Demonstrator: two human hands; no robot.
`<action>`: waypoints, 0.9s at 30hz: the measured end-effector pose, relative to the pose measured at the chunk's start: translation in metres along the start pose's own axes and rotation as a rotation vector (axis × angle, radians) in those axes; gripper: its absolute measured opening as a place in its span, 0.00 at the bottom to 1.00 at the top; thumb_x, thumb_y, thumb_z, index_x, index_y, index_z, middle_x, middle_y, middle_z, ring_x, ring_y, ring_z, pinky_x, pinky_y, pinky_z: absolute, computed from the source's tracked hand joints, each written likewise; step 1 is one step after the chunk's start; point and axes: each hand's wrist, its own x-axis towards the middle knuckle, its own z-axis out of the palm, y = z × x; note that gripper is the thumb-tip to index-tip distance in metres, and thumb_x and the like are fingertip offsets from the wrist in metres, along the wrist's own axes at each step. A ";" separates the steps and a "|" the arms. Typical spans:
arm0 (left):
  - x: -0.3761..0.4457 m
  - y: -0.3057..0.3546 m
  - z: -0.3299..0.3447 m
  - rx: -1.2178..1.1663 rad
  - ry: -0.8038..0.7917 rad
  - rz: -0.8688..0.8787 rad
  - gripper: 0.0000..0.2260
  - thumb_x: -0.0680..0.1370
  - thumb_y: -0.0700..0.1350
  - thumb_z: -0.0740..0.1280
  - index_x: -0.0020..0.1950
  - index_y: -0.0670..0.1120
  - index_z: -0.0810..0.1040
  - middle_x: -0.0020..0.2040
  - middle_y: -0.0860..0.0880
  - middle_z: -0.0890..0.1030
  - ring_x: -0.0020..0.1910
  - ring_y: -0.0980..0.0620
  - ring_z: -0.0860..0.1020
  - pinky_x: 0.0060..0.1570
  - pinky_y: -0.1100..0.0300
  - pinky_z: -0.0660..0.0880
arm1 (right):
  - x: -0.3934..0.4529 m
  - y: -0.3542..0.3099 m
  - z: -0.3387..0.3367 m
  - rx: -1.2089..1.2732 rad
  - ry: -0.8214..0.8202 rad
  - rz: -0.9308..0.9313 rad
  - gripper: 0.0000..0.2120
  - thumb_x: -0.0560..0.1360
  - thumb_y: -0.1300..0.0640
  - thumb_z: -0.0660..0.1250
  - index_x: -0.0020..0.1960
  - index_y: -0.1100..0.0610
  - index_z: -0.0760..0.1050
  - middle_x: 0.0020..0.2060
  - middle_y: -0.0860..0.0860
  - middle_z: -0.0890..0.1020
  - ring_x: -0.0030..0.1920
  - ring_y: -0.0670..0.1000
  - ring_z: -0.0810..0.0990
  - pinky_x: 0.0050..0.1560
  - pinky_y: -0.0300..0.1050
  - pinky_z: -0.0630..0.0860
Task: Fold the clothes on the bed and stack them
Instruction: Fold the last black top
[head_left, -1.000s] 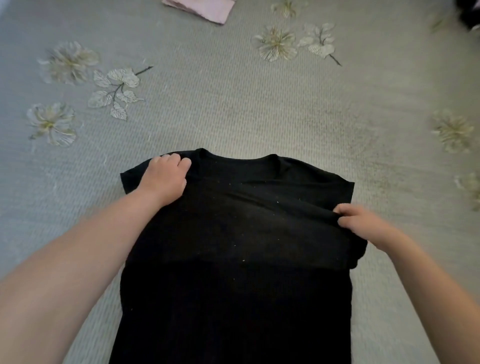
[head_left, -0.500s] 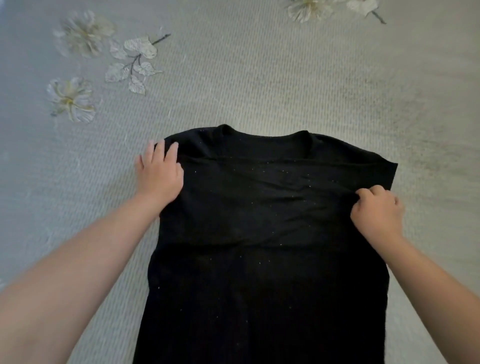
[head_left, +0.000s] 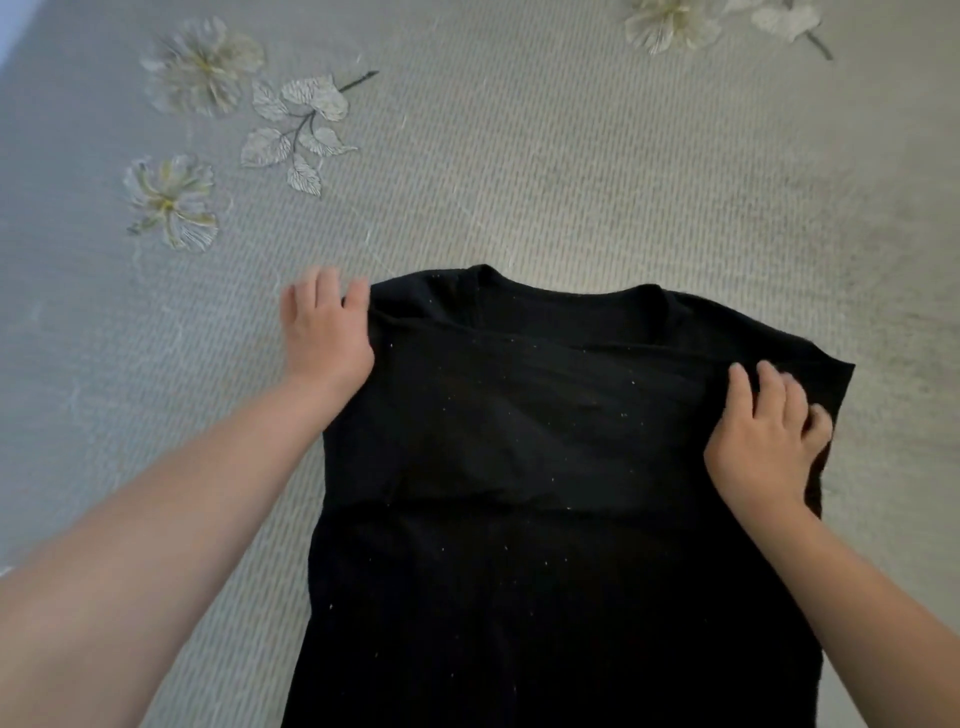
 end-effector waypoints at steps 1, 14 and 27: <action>-0.014 0.010 0.001 -0.080 0.070 0.051 0.22 0.70 0.29 0.57 0.64 0.35 0.70 0.64 0.32 0.69 0.67 0.32 0.62 0.67 0.41 0.56 | -0.003 0.000 0.000 -0.006 0.031 -0.037 0.22 0.73 0.64 0.55 0.66 0.67 0.67 0.65 0.68 0.68 0.67 0.68 0.64 0.65 0.69 0.52; -0.101 0.026 0.045 -0.145 -0.185 0.081 0.27 0.74 0.50 0.65 0.71 0.46 0.64 0.73 0.34 0.55 0.70 0.29 0.50 0.64 0.31 0.49 | -0.056 0.027 0.023 -0.018 -0.208 -0.066 0.34 0.73 0.42 0.44 0.72 0.59 0.59 0.73 0.59 0.57 0.73 0.63 0.51 0.70 0.63 0.45; -0.201 0.069 0.017 -0.159 -0.180 0.231 0.24 0.77 0.43 0.61 0.72 0.40 0.60 0.73 0.36 0.58 0.73 0.39 0.54 0.69 0.42 0.49 | -0.118 0.036 0.003 0.010 -0.237 -0.251 0.27 0.79 0.49 0.55 0.74 0.57 0.55 0.74 0.59 0.52 0.74 0.59 0.48 0.70 0.62 0.42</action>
